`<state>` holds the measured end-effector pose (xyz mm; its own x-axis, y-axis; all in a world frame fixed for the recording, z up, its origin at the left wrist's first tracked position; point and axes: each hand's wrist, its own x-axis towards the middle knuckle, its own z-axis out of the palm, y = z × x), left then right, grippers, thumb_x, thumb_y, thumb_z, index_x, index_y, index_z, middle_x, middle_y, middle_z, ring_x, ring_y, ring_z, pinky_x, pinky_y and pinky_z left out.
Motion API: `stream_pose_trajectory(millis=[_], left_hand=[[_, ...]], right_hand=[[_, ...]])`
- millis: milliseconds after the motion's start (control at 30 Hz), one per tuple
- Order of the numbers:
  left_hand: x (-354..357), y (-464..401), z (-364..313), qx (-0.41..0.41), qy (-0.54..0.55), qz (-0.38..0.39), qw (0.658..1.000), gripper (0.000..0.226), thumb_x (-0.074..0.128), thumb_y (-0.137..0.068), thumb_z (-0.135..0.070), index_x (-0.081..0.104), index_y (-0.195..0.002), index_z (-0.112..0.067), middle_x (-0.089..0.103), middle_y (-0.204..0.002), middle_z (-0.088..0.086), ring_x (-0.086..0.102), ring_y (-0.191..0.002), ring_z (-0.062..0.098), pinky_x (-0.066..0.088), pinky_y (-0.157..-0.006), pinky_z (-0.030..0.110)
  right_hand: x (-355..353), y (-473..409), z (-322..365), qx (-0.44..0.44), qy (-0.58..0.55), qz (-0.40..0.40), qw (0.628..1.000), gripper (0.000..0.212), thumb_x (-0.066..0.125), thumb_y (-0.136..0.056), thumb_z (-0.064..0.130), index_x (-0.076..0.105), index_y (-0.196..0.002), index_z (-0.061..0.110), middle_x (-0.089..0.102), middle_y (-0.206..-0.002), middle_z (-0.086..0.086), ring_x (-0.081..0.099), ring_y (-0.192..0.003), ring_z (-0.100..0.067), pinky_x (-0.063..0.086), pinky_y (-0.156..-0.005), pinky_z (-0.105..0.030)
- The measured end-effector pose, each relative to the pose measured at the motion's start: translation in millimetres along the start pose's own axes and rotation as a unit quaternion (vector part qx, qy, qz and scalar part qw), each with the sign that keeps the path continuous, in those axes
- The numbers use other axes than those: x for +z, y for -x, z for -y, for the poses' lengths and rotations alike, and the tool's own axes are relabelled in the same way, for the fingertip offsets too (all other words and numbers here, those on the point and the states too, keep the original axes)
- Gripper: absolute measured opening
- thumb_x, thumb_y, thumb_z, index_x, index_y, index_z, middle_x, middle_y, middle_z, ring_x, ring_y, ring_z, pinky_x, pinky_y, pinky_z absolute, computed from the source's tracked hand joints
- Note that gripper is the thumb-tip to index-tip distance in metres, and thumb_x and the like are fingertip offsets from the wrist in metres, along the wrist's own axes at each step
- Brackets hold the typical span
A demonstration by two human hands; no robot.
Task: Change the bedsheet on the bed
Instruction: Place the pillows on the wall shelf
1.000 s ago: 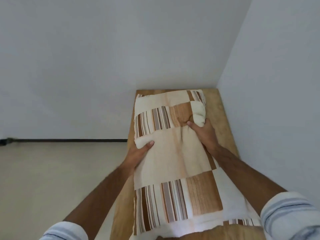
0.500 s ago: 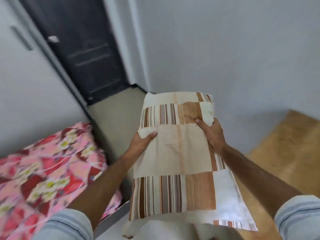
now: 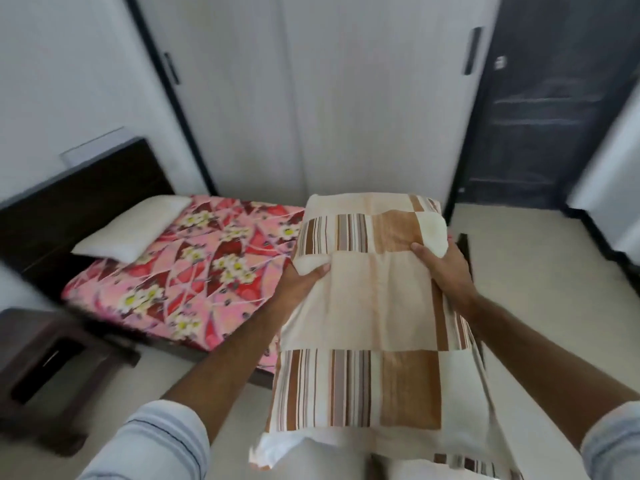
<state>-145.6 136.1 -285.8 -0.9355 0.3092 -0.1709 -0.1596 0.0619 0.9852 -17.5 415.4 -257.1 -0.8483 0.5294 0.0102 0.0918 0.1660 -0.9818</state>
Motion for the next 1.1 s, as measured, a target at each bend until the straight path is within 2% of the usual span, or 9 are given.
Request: stream_pose_trajectory(millis=[133, 233, 400, 467, 667, 800, 900, 1000, 1100], left_hand=[[-98, -31, -5, -0.018, 0.002, -0.085, 0.996, 0.061, 0.093, -0.069, -0.033, 0.07, -0.12, -0.009, 0.074, -0.116, 0.008, 0.07, -0.11, 0.025, 0.055, -0.1, 0.042], [-166, -57, -14, -0.013, -0.012, -0.134, 0.991, 0.045, 0.088, -0.079, -0.023, 0.067, -0.118, -0.017, 0.073, -0.113, 0.001, 0.07, -0.106, 0.015, 0.053, -0.102, 0.038], [-275, -101, -51, 0.013, -0.023, -0.188, 0.982, 0.049, 0.079, -0.085, -0.007, 0.06, -0.13, -0.012, 0.075, -0.112, -0.001, 0.069, -0.114, 0.022, 0.059, -0.088, 0.028], [-319, -114, -57, 0.027, -0.026, -0.213, 0.976, 0.058, 0.077, -0.086, -0.003, 0.055, -0.139, -0.011, 0.075, -0.115, 0.0, 0.069, -0.113, 0.02, 0.058, -0.093, 0.034], [-443, -157, -48, 0.038, -0.047, -0.24, 0.969, 0.073, 0.076, -0.085, 0.0, 0.043, -0.149, -0.013, 0.07, -0.124, -0.001, 0.068, -0.113, 0.011, 0.057, -0.085, 0.023], [-542, -194, -43, 0.04, -0.129, -0.234, 0.963, 0.085, 0.086, -0.08, -0.019, 0.04, -0.151, -0.03, 0.063, -0.134, -0.009, 0.061, -0.123, 0.008, 0.051, -0.102, 0.036], [-612, -226, -50, 0.027, -0.205, -0.233, 0.95, 0.077, 0.086, -0.079, -0.029, 0.045, -0.145, -0.031, 0.062, -0.134, -0.011, 0.059, -0.123, 0.009, 0.047, -0.107, 0.042], [-675, -264, -65, 0.009, -0.271, -0.221, 0.937, 0.067, 0.081, -0.085, -0.026, 0.046, -0.142, -0.024, 0.06, -0.131, -0.006, 0.058, -0.119, 0.013, 0.046, -0.103, 0.037], [-721, -302, -76, 0.005, -0.317, -0.193, 0.929, 0.057, 0.077, -0.089, -0.026, 0.049, -0.139, -0.026, 0.061, -0.132, -0.007, 0.06, -0.123, 0.016, 0.048, -0.107, 0.045]], right_hand=[[119, -67, 11, -0.019, -0.003, 0.076, 0.997, 0.066, 0.071, -0.081, 0.062, 0.056, -0.133, 0.025, 0.068, -0.118, 0.01, 0.067, -0.104, -0.012, 0.056, -0.081, -0.029], [205, -114, 20, -0.024, -0.013, 0.137, 0.99, 0.052, 0.068, -0.09, 0.046, 0.052, -0.132, 0.021, 0.063, -0.116, 0.011, 0.062, -0.101, -0.01, 0.047, -0.075, -0.022], [345, -184, 41, -0.033, 0.0, 0.204, 0.978, 0.056, 0.065, -0.089, 0.044, 0.049, -0.135, 0.017, 0.063, -0.12, 0.003, 0.063, -0.106, -0.019, 0.05, -0.08, -0.031], [399, -199, 52, -0.033, -0.001, 0.23, 0.973, 0.053, 0.063, -0.093, 0.037, 0.043, -0.138, 0.017, 0.058, -0.119, 0.005, 0.059, -0.101, -0.014, 0.048, -0.08, -0.031], [547, -227, 64, -0.015, 0.009, 0.309, 0.951, 0.057, 0.063, -0.091, 0.042, 0.037, -0.139, 0.024, 0.058, -0.122, 0.007, 0.061, -0.106, -0.015, 0.054, -0.085, -0.036], [645, -231, 61, 0.009, 0.035, 0.319, 0.947, 0.037, 0.061, -0.095, 0.03, 0.048, -0.128, 0.022, 0.065, -0.113, 0.005, 0.067, -0.099, -0.018, 0.057, -0.081, -0.033], [713, -223, 56, 0.049, 0.054, 0.309, 0.948, 0.038, 0.063, -0.091, 0.033, 0.057, -0.122, 0.011, 0.071, -0.103, 0.001, 0.072, -0.091, -0.02, 0.059, -0.072, -0.03], [778, -221, 52, 0.094, 0.055, 0.306, 0.946, 0.053, 0.066, -0.081, 0.044, 0.053, -0.124, 0.015, 0.069, -0.111, 0.002, 0.07, -0.096, -0.019, 0.058, -0.089, -0.043], [826, -233, 50, 0.11, 0.06, 0.332, 0.935, 0.06, 0.072, -0.08, 0.046, 0.053, -0.128, 0.016, 0.07, -0.114, 0.001, 0.071, -0.098, -0.02, 0.057, -0.091, -0.047]])
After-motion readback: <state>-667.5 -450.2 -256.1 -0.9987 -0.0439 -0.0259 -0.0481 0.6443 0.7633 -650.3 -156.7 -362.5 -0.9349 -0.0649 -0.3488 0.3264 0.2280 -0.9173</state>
